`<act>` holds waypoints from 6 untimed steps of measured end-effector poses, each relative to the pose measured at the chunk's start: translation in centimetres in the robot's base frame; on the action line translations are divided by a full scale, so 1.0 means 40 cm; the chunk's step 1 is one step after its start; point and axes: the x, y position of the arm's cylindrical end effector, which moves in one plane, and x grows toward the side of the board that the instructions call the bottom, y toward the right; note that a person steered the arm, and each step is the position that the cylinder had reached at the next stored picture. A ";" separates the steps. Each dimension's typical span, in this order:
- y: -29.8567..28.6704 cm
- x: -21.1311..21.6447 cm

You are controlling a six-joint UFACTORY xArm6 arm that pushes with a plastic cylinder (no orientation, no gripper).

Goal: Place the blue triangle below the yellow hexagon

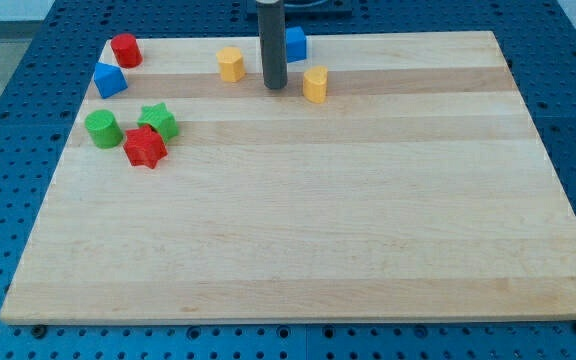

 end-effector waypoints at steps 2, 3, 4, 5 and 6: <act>-0.041 0.028; -0.206 0.066; -0.350 0.049; -0.404 -0.005; -0.513 0.037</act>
